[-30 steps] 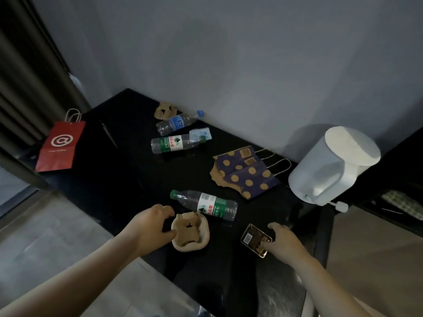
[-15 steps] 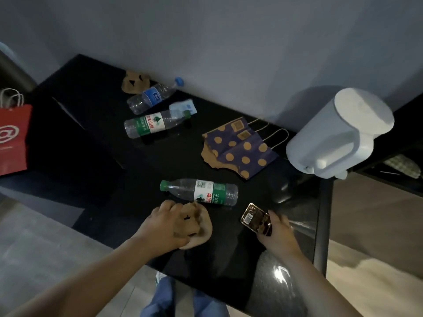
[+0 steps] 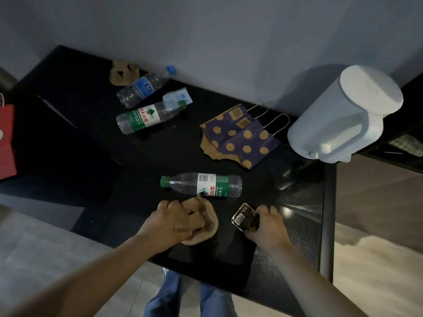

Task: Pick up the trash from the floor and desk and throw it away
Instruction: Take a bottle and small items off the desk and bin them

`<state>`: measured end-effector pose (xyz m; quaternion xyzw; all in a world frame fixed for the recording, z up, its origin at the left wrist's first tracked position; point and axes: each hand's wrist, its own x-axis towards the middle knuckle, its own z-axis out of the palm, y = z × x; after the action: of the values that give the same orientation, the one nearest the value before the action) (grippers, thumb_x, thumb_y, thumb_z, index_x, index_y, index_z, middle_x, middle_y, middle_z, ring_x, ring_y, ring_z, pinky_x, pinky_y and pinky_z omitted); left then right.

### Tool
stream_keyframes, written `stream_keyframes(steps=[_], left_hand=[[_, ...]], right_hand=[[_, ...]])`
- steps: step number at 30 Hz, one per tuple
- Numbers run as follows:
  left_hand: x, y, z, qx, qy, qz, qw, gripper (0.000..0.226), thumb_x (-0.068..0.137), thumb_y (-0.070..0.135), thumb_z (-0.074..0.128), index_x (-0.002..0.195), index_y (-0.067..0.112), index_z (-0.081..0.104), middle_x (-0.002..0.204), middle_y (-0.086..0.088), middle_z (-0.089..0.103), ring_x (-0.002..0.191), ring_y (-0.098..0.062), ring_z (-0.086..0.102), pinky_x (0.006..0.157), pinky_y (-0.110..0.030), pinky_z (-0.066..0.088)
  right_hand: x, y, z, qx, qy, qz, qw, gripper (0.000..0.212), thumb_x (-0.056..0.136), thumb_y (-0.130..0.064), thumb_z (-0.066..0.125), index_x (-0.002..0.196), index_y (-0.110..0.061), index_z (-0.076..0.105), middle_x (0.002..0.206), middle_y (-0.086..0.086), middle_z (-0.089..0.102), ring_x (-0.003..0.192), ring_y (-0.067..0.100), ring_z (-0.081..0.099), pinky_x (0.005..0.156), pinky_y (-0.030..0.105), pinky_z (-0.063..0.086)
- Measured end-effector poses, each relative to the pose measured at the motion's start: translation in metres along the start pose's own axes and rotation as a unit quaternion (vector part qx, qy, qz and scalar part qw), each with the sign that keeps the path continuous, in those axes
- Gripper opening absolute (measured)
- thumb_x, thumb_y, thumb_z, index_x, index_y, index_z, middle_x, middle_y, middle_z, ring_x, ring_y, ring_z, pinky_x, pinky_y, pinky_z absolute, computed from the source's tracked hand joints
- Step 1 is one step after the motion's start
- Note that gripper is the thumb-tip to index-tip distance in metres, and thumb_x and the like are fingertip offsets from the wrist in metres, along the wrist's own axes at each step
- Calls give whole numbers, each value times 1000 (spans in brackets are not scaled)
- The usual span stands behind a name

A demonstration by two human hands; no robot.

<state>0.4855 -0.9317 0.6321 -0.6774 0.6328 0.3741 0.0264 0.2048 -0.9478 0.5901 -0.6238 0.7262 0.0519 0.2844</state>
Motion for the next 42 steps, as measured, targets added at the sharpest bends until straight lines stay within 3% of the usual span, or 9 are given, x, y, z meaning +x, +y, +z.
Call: stream_keyframes(steps=[10, 15, 18, 22, 26, 29, 32, 37, 42], left_hand=[[-4, -19, -8, -29, -8, -11, 999, 89, 75, 50, 70, 146, 19, 27, 139, -4, 37, 113, -18, 52, 87, -23, 48], [-1, -18, -11, -22, -8, -27, 999, 89, 76, 50, 68, 147, 17, 24, 141, -5, 36, 116, -20, 51, 89, -26, 49], [1, -20, -14, -31, -18, -31, 999, 82, 77, 48, 68, 143, 19, 30, 132, -3, 41, 106, -16, 55, 83, -26, 51], [3, -20, -17, -48, -28, -32, 998, 74, 79, 46, 67, 140, 20, 35, 123, 0, 44, 97, -11, 55, 75, -22, 50], [8, -13, -14, -59, -31, -45, 997, 75, 78, 48, 66, 139, 17, 34, 130, -3, 42, 102, -13, 53, 77, -21, 46], [15, 1, -6, -66, -31, -64, 995, 72, 76, 58, 65, 130, 16, 42, 124, -3, 44, 102, -16, 53, 81, -26, 49], [25, 19, 3, -89, -27, -115, 989, 77, 69, 72, 61, 119, 16, 44, 113, -2, 42, 93, -16, 55, 70, -26, 50], [46, 40, 16, -66, 13, -194, 979, 98, 58, 79, 65, 127, 14, 39, 112, -4, 36, 106, -26, 55, 78, -32, 51], [56, 35, 19, -43, 21, -211, 976, 82, 66, 73, 64, 126, 21, 44, 102, 0, 30, 96, -20, 51, 70, -30, 49]], right_hand=[[-6, -11, -4, 138, -19, 31, 990, 19, 84, -20, 68, 88, -26, 50, 85, -5, 62, 76, 10, 60, 65, 31, 50], [-13, -37, -24, 225, 25, -19, 974, 19, 86, -22, 68, 84, -30, 51, 78, -4, 62, 69, 9, 60, 56, 23, 43], [-22, -55, -26, 265, 3, -59, 962, 17, 85, -22, 68, 85, -31, 54, 78, -4, 61, 65, 1, 57, 54, 13, 38], [-27, -73, -23, 261, -70, -102, 957, 22, 84, -27, 71, 102, -31, 60, 93, -11, 64, 80, -3, 61, 65, 8, 46], [-18, -68, -31, 230, -33, -91, 968, 28, 86, -24, 69, 113, -25, 61, 102, -10, 60, 91, 2, 60, 81, 20, 52], [-9, -55, -41, 229, -16, -77, 970, 24, 86, -21, 68, 110, -24, 62, 100, -8, 61, 89, 5, 60, 80, 22, 53], [-2, -42, -48, 217, -6, -67, 974, 23, 86, -20, 68, 108, -24, 63, 97, -9, 62, 87, 4, 60, 77, 19, 51], [3, -25, -49, 212, -8, -55, 976, 23, 86, -19, 68, 108, -23, 63, 96, -9, 62, 85, 2, 59, 74, 16, 49], [11, -11, -52, 212, -14, -59, 975, 23, 87, -19, 67, 110, -21, 63, 99, -7, 62, 87, 3, 59, 72, 11, 46]])
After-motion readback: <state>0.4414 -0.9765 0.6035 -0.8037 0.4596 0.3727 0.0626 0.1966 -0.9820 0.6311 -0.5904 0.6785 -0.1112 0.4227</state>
